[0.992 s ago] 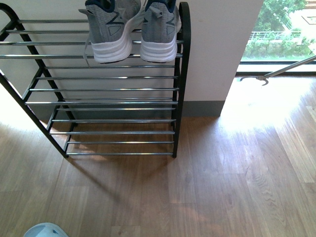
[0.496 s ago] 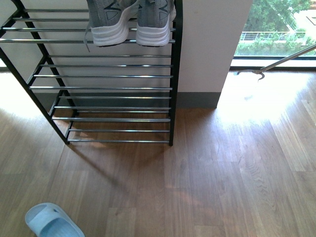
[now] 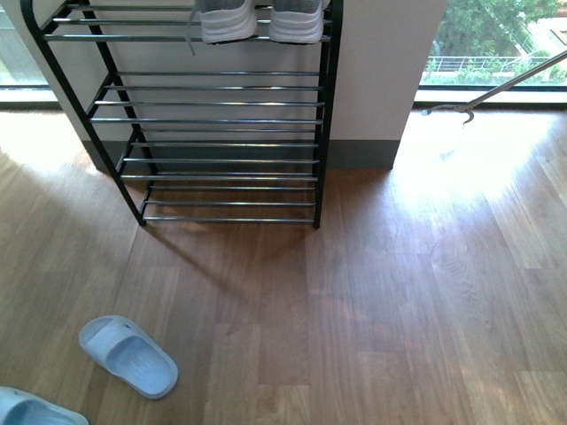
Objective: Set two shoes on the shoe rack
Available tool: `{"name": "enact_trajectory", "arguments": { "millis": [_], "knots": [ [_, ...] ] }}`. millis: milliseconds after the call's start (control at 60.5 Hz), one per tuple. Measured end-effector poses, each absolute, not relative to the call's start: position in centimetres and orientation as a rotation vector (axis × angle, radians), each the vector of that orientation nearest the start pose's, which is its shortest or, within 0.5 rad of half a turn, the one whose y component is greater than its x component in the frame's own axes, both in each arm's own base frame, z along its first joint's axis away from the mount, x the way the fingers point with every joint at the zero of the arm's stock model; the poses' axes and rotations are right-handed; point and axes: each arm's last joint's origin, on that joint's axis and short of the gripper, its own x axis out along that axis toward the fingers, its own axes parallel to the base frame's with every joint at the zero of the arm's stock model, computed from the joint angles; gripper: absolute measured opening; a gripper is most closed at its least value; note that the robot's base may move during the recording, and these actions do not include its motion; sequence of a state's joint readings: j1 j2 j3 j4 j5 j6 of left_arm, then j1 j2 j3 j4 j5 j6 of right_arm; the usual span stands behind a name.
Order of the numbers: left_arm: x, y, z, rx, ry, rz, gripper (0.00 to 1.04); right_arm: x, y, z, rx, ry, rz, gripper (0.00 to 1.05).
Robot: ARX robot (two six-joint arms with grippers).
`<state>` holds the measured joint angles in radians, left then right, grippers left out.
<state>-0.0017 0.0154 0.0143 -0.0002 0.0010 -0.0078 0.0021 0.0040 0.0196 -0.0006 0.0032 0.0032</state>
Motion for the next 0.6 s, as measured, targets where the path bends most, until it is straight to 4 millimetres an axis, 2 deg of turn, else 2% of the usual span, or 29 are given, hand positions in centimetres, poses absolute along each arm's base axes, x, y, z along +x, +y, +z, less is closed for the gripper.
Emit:
{"name": "enact_trajectory", "arguments": {
  "millis": [595],
  "knots": [
    [9.78, -0.01, 16.70, -0.008, 0.002, 0.002, 0.95, 9.68, 0.02, 16.97, 0.003, -0.014, 0.005, 0.96]
  ]
}}
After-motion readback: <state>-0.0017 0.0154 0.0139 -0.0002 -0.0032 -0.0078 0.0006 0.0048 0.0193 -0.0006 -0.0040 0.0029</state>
